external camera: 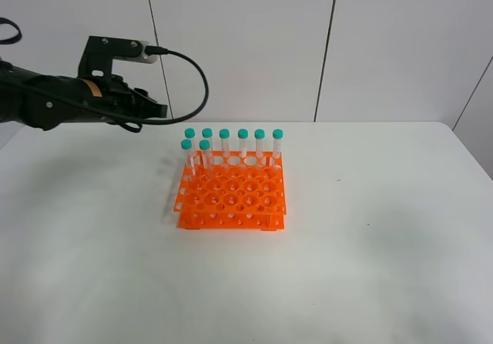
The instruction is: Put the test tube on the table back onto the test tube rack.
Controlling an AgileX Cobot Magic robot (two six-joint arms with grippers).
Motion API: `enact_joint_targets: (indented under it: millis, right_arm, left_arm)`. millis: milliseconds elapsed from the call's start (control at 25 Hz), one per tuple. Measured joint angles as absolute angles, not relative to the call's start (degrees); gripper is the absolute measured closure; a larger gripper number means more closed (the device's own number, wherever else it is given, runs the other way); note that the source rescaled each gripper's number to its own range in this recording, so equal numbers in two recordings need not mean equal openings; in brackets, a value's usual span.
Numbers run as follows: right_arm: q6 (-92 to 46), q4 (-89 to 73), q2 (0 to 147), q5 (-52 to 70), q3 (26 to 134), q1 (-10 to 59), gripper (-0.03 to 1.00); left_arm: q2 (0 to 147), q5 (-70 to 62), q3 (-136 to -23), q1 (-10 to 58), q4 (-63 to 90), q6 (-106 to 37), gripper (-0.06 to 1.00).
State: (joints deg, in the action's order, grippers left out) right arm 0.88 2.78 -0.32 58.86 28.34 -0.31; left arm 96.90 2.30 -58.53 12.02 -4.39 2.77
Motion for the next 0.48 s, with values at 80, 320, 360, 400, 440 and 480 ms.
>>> enact_joint_targets:
  millis: [80, 320, 360, 400, 440, 480]
  right_arm:
    - [0.9, 2.8, -0.3, 58.9, 28.3, -0.3, -0.03]
    - [0.9, 2.8, -0.3, 58.9, 28.3, -0.3, -0.03]
    - [0.9, 2.8, -0.3, 58.9, 28.3, -0.3, -0.03]
    - [0.9, 2.8, -0.3, 58.9, 28.3, -0.3, -0.03]
    - [0.9, 2.8, -0.3, 58.9, 28.3, -0.3, -0.03]
    - [0.9, 2.8, -0.3, 58.9, 28.3, -0.3, -0.03]
  left_arm:
    - [96.3, -2.2, -58.5, 9.7, -2.1, 0.0, 0.70]
    - [96.3, -17.2, -58.5, 5.4, 4.9, -12.4, 0.47]
    - [96.3, -18.9, -58.5, 5.2, 5.2, -13.3, 0.30]
    - [96.3, -20.3, -58.5, 4.9, 5.6, -13.5, 0.16]
    - [96.2, -21.3, -58.5, 4.7, 5.8, -13.1, 0.09]
    - [96.0, -22.7, -58.5, 4.8, 5.9, -12.2, 0.04]
